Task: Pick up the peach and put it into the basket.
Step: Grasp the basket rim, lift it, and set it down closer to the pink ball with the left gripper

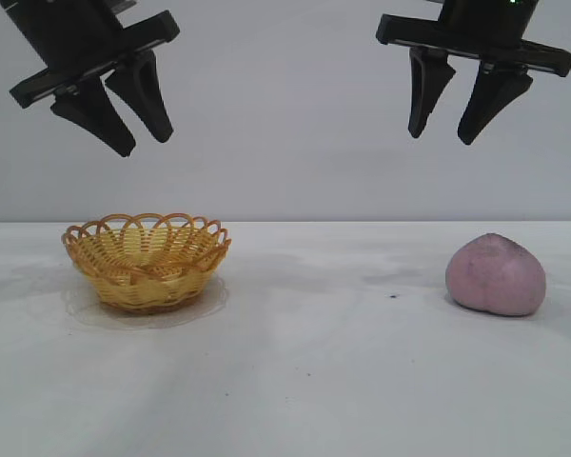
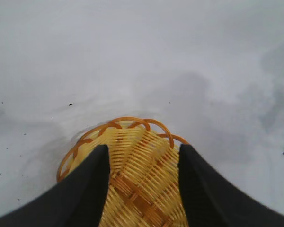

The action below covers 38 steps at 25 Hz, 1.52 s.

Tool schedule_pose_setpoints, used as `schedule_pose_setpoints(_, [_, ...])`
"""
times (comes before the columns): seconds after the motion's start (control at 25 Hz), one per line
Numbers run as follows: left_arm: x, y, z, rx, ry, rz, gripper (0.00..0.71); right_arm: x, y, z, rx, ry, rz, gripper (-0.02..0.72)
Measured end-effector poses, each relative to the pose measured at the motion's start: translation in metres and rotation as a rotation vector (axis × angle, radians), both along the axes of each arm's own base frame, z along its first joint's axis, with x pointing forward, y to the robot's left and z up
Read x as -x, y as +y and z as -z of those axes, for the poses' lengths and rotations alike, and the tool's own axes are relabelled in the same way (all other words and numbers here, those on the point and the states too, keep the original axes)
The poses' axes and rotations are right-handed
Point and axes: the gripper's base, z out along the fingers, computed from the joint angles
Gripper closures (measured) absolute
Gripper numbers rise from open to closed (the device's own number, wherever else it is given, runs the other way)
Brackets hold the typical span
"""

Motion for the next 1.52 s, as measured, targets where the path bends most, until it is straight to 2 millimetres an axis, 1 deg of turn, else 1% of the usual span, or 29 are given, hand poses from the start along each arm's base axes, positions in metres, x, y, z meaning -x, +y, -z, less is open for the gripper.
schedule_pose_setpoints(0.4, [0.000,0.000,0.000,0.000,0.001,0.001,0.375,0.000,0.000,0.000,0.006,0.000,-0.003,0.366])
schedule_pose_setpoints(0.56, [0.000,0.000,0.000,0.000,0.001,0.001,0.375,0.005,-0.005,0.003,0.078,0.058,-0.033,0.366])
schedule_pose_setpoints(0.68, [0.000,0.000,0.000,0.000,0.002,0.001,0.375,0.012,-0.009,0.003,0.127,0.143,-0.051,0.366])
schedule_pose_setpoints(0.76, [0.000,0.000,0.000,0.000,0.002,0.001,0.375,0.013,-0.009,0.000,0.138,0.167,-0.055,0.366])
schedule_pose_setpoints(0.92, [0.001,0.000,0.001,-0.005,0.009,0.010,0.375,0.012,-0.009,-0.003,0.136,0.160,-0.055,0.366])
schedule_pose_setpoints(1.08, [0.000,0.003,-0.005,-0.146,-0.019,0.142,0.375,0.012,-0.009,-0.003,0.137,0.159,-0.055,0.366])
schedule_pose_setpoints(1.24, [-0.012,0.006,-0.018,-0.292,-0.036,0.260,0.375,0.012,-0.009,-0.003,0.137,0.159,-0.055,0.366])
schedule_pose_setpoints(1.32, [-0.020,0.005,-0.024,-0.336,-0.016,0.311,0.375,0.012,-0.009,-0.003,0.137,0.159,-0.055,0.366])
schedule_pose_setpoints(1.44, [-0.029,0.003,-0.024,-0.379,0.060,0.417,0.375,0.012,-0.009,-0.003,0.137,0.159,-0.055,0.366])
schedule_pose_setpoints(1.52, [-0.034,0.001,-0.020,-0.389,0.126,0.486,0.375,0.012,-0.009,-0.003,0.137,0.158,-0.055,0.366])
